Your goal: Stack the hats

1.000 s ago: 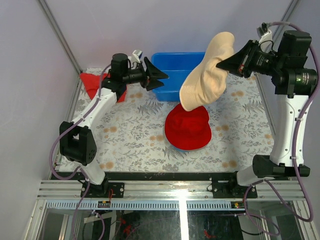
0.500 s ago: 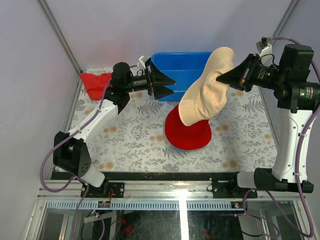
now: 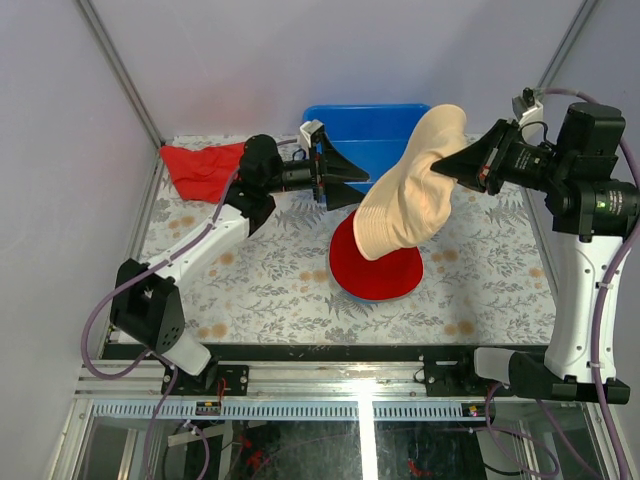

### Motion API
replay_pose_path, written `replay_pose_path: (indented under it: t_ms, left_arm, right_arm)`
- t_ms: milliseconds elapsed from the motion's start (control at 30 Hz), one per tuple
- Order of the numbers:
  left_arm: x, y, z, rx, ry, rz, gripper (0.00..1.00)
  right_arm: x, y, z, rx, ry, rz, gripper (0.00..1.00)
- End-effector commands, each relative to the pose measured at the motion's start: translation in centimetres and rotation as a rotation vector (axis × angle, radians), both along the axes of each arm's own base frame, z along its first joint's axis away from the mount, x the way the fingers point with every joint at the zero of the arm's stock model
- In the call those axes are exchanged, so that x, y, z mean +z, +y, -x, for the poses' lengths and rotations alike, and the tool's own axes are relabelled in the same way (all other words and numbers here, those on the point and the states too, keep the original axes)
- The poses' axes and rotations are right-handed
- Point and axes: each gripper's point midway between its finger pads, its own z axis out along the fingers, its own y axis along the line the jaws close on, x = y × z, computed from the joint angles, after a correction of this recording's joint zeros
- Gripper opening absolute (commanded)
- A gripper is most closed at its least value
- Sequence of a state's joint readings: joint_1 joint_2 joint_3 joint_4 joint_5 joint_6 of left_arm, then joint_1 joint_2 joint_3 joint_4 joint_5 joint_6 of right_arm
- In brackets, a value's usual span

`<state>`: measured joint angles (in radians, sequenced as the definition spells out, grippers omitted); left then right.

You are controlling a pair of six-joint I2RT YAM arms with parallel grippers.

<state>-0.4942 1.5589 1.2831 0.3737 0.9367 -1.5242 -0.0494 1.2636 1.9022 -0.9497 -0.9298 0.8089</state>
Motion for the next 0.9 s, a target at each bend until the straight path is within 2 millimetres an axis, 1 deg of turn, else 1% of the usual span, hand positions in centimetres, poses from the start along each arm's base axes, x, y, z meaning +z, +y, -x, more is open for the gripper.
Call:
replay_pose_path:
  t_ms: [0, 233, 300, 367, 400, 433, 467, 500, 533, 633, 733, 833, 867]
  left_arm:
    - [2.4, -1.0, 0.3, -0.032, -0.068, 0.067, 0.68]
    - [2.1, -2.7, 0.6, -0.065, -0.059, 0.07, 0.68]
    - [2.3, -3.2, 0.8, -0.077, -0.06, 0.077, 0.66]
    - [2.5, -3.7, 0.8, -0.087, -0.062, 0.085, 0.59]
    - [2.6, -3.8, 0.8, -0.091, -0.063, 0.089, 0.51]
    - [2.7, -3.9, 0.9, -0.093, -0.064, 0.094, 0.4]
    - [2.9, -4.0, 0.9, -0.094, -0.066, 0.098, 0.26]
    - [3.0, -4.1, 0.9, -0.094, -0.069, 0.101, 0.19]
    - [3.3, -4.2, 0.9, -0.097, -0.073, 0.103, 0.13]
    - [3.6, -4.5, 1.1, -0.103, -0.085, 0.107, 0.05]
    - [3.6, -4.8, 1.2, -0.102, -0.085, 0.104, 0.01]
    - [3.5, -5.5, 1.5, -0.102, -0.075, 0.104, 0.0]
    - [3.4, -5.9, 2.0, -0.106, -0.073, 0.109, 0.0]
  right_arm:
    - [1.2, 0.4, 1.3, 0.027, -0.023, -0.039, 0.0]
    - [1.0, 0.4, 1.3, 0.033, -0.021, -0.04, 0.0]
    - [0.8, 0.5, 1.3, 0.035, -0.015, -0.039, 0.0]
    - [0.5, 0.4, 1.4, 0.035, -0.01, -0.033, 0.0]
    - [0.3, 0.4, 1.4, 0.035, -0.007, -0.026, 0.0]
    - [0.0, 0.3, 1.4, 0.034, 0.0, -0.017, 0.0]
    - [-0.1, 0.2, 1.4, 0.029, -0.002, 0.0, 0.0]
    - [-0.5, 0.0, 1.4, 0.018, 0.007, 0.025, 0.0]
    - [-0.8, -0.3, 1.4, 0.006, 0.014, 0.059, 0.0]
    - [-1.6, -1.7, 1.5, -0.044, 0.029, 0.192, 0.0]
    - [-2.1, -2.9, 1.8, -0.078, 0.053, 0.292, 0.0]
    - [-2.5, -3.2, 2.0, -0.088, 0.066, 0.308, 0.0]
    - [-2.7, -3.3, 2.1, -0.093, 0.073, 0.312, 0.0]
